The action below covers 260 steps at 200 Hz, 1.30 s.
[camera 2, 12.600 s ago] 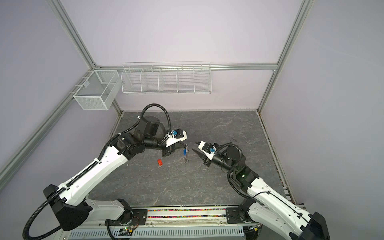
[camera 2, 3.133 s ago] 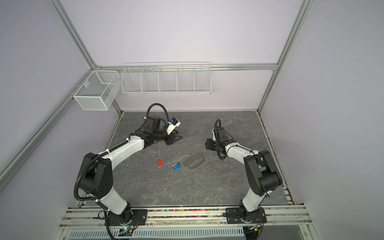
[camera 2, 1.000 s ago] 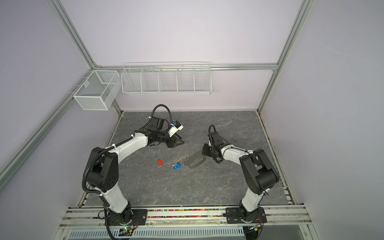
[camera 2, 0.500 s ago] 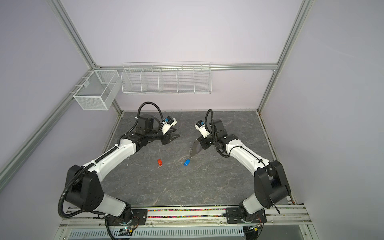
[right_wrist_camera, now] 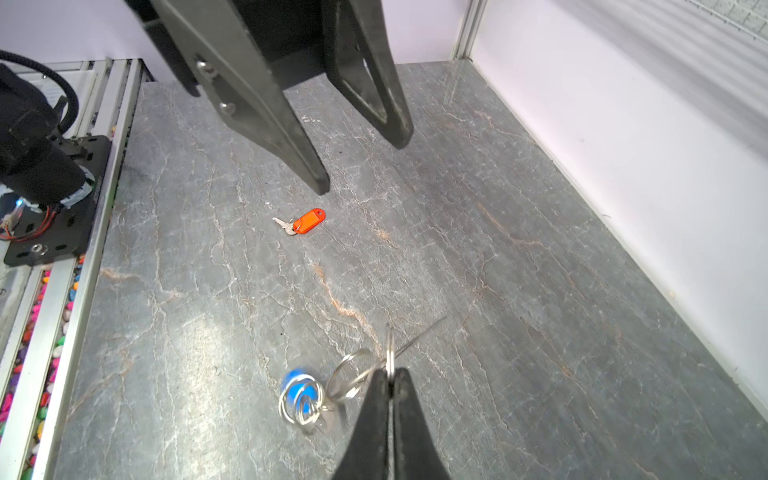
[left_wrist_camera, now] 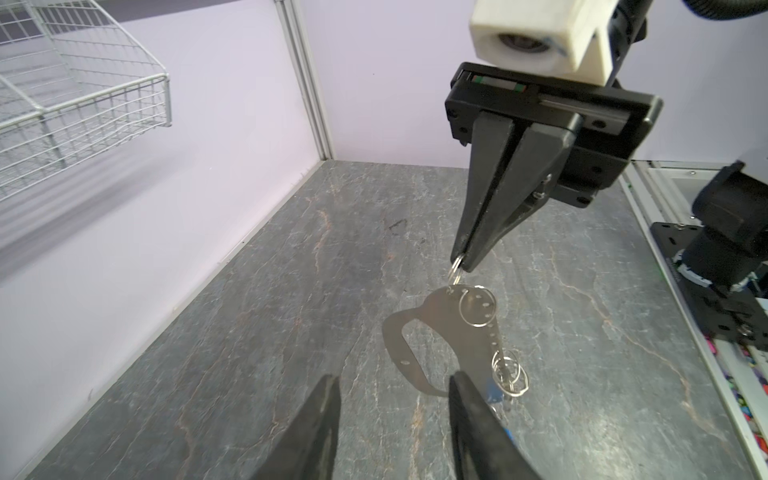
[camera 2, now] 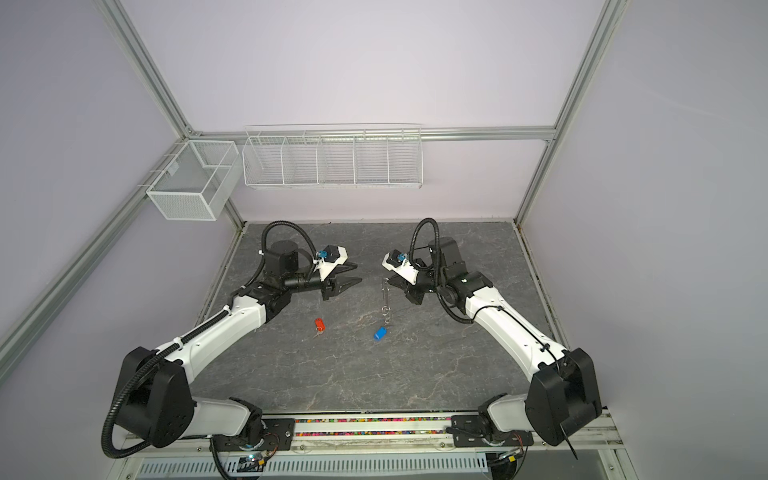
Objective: Put the keys on the keyring
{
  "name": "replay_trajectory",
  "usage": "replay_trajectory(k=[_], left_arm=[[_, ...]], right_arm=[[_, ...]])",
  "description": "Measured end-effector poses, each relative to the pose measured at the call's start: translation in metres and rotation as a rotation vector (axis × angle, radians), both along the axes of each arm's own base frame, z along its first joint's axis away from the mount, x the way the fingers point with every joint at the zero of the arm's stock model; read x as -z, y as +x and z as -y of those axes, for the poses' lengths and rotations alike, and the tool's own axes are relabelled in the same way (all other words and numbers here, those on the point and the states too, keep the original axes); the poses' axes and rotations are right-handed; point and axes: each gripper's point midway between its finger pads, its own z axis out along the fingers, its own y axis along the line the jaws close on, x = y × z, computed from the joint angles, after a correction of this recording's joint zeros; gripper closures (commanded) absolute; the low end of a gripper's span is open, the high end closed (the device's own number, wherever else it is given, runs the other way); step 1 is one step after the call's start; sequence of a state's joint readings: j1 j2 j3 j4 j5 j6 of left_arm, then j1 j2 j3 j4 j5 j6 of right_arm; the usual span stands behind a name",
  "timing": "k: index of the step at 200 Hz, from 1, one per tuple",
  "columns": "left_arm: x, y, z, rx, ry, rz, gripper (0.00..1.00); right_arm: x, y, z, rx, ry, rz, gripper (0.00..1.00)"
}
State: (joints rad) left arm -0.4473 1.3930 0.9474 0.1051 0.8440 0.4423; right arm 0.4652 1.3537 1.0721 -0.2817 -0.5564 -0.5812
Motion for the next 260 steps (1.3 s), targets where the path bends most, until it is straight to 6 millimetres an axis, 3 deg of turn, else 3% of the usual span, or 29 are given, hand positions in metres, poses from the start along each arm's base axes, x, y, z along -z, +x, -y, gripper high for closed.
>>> replay_trajectory(k=[64,99,151,260], left_arm=[[-0.006,-0.031,0.021,0.137,0.004,0.122,0.69],[0.004,-0.047,0.031,0.16,0.049,0.219,0.7],[0.013,-0.046,0.035,0.143,0.102,0.293,0.71],[0.032,-0.037,0.046,0.134,0.164,0.292,0.78]], right_arm=[[0.0,-0.027,0.001,-0.107,0.013,0.266,0.93],[0.003,-0.035,-0.003,-0.154,-0.018,0.429,0.93],[-0.001,-0.03,-0.004,-0.162,-0.044,0.534,0.93],[-0.005,-0.033,-0.009,-0.176,-0.027,0.544,0.93]])
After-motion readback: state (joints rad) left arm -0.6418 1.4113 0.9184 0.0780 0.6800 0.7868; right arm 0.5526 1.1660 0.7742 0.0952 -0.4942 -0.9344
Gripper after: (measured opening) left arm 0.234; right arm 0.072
